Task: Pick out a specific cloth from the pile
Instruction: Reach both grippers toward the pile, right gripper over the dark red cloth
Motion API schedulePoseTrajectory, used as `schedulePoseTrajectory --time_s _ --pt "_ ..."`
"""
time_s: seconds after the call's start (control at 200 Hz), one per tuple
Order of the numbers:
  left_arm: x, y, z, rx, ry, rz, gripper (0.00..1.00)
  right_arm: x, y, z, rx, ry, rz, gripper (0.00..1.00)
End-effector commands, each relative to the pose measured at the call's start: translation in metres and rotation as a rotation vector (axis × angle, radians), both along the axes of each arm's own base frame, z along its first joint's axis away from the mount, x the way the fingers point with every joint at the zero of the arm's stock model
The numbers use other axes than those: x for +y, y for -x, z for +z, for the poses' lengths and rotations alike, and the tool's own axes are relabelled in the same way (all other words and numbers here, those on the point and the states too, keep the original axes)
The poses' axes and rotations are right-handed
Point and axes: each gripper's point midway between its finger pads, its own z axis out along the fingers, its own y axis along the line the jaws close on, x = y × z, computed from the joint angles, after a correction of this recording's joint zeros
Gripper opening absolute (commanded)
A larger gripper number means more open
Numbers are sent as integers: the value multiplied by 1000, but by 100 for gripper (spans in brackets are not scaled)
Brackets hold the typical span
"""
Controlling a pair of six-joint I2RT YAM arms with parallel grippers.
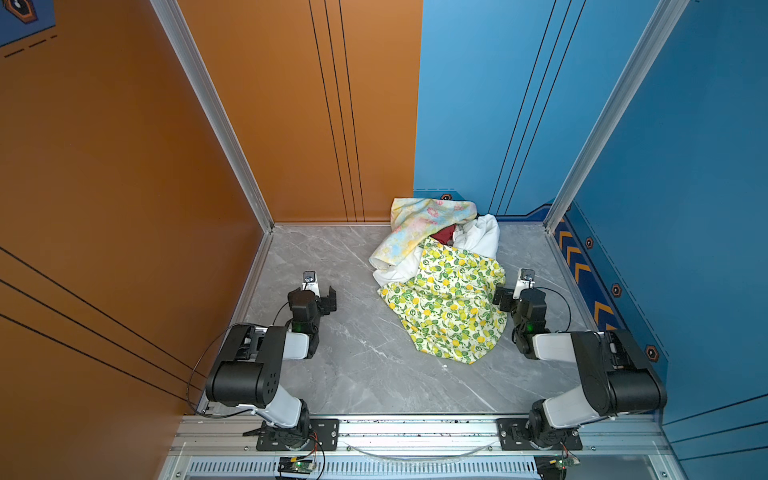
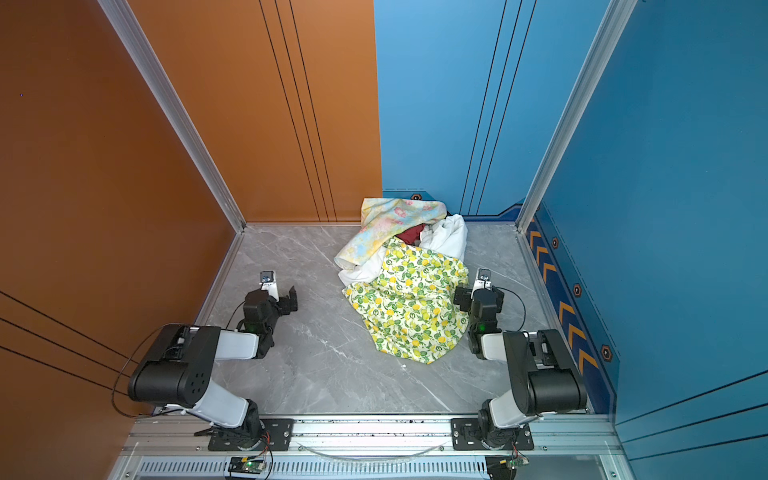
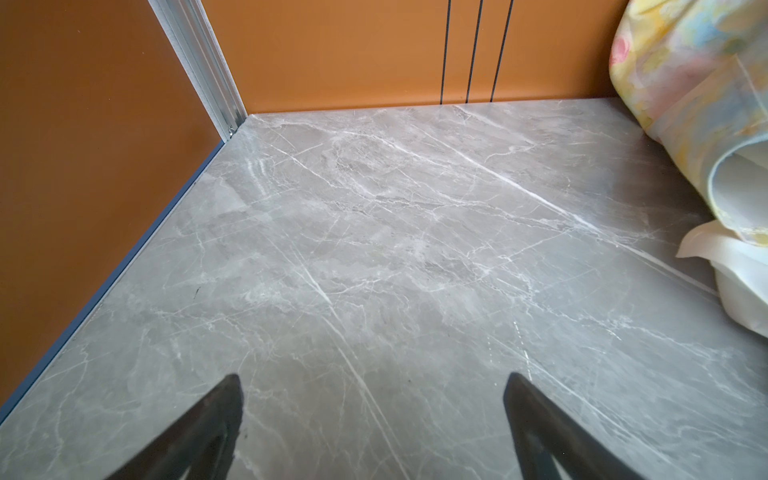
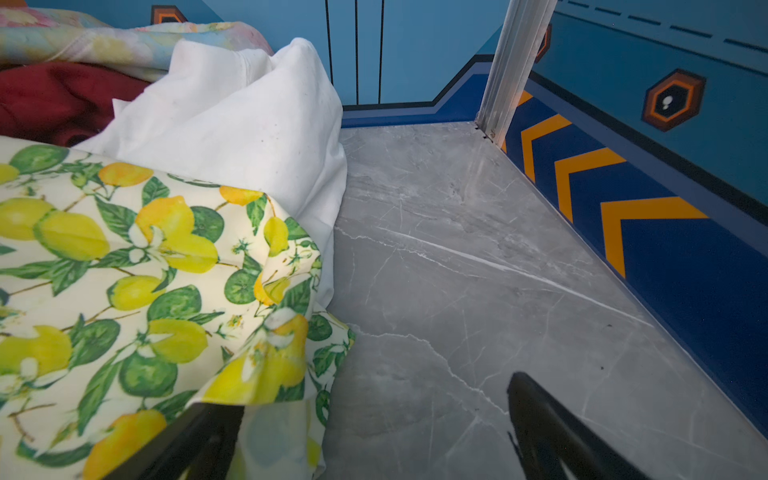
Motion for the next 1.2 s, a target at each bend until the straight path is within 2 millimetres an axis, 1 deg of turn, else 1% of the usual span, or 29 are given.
schedulePoseTrajectory --time_s 0.0,0.115,0.18,0.26,0.37,0.42,0.491,0.616,0.716,0.736,0.741,0.746,0.801,0.876,1.006,1.116,1.121,1.131,1.196 --pt "6 -10 19 42 -11 45 98 -11 7 16 8 11 -69 100" --pt "8 -13 30 79 -29 66 98 -16 9 27 26 12 -117 100" --pt "6 -17 43 92 -41 73 98 -17 10 37 31 12 -135 100" --pt "2 -21 59 99 23 83 98 -19 10 54 30 8 -172 100" --pt "-13 -25 74 118 98 58 98 -16 7 79 41 -18 -181 100" --pt "-22 -27 77 136 128 38 98 -13 5 88 53 -39 -181 100" --pt "-39 -28 78 164 151 -11 98 -8 1 102 57 -68 -173 100" --pt "-78 -31 77 225 182 -117 98 12 -12 119 74 -132 -109 100" --pt "-107 -29 77 272 207 -202 98 37 -27 127 116 -153 -35 99" --pt "-113 -29 77 278 214 -220 98 43 -30 127 130 -154 -18 99" --pt "-114 -28 77 280 216 -224 98 44 -30 123 142 -153 -15 99" --pt "-115 -28 78 282 217 -227 98 46 -31 128 133 -155 -9 99" --pt "-130 -26 79 295 233 -269 98 62 -41 130 161 -163 38 98" --pt "-146 -23 83 308 256 -321 99 82 -53 128 203 -170 91 97" --pt "-173 -12 85 324 276 -413 99 114 -73 120 269 -169 159 95" --pt "-195 -1 90 333 299 -502 99 132 -89 110 298 -170 186 94" --pt "-197 -3 96 319 300 -508 99 133 -90 110 299 -171 187 94" --pt "-199 -4 102 307 302 -516 99 134 -91 108 304 -171 188 94" --pt "-212 2 108 303 305 -564 99 141 -99 102 317 -177 195 94"
